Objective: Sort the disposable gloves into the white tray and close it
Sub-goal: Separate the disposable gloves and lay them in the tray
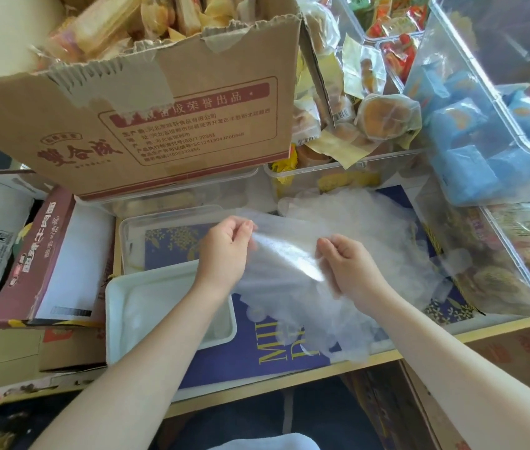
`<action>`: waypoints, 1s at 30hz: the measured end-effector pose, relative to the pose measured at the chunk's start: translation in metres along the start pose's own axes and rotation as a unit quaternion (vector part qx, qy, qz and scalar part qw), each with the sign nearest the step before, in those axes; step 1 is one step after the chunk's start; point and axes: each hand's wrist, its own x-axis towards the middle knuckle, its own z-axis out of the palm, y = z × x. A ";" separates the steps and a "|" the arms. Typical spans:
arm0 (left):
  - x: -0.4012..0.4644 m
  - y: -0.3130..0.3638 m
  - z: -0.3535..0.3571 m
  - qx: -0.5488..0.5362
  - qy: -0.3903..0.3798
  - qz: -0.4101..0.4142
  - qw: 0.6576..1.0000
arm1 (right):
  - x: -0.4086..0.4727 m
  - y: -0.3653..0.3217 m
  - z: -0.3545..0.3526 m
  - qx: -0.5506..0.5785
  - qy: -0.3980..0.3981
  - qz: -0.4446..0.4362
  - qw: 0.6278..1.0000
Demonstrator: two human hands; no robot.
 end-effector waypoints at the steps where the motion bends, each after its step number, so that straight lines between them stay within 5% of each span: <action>1: 0.000 -0.002 0.001 0.013 0.009 0.006 1.000 | 0.003 0.006 -0.002 -0.030 -0.008 0.006 1.000; 7: 0.007 -0.015 0.003 0.064 0.015 0.003 0.998 | 0.044 0.063 -0.034 -0.357 0.002 -0.009 0.934; 15: 0.000 -0.021 0.004 0.063 -0.083 0.018 0.994 | 0.070 0.102 -0.036 -0.510 0.005 -0.032 0.859; 24: -0.015 -0.022 0.005 0.057 -0.128 0.012 0.990 | 0.059 0.114 -0.022 -0.456 0.087 -0.121 0.877; 27: -0.018 -0.022 0.004 0.050 -0.139 0.019 0.989 | 0.057 0.107 -0.023 -0.329 0.116 -0.158 0.924; 30: -0.019 -0.022 0.002 0.039 -0.138 0.029 0.989 | 0.051 0.077 -0.029 -0.099 0.108 -0.086 0.985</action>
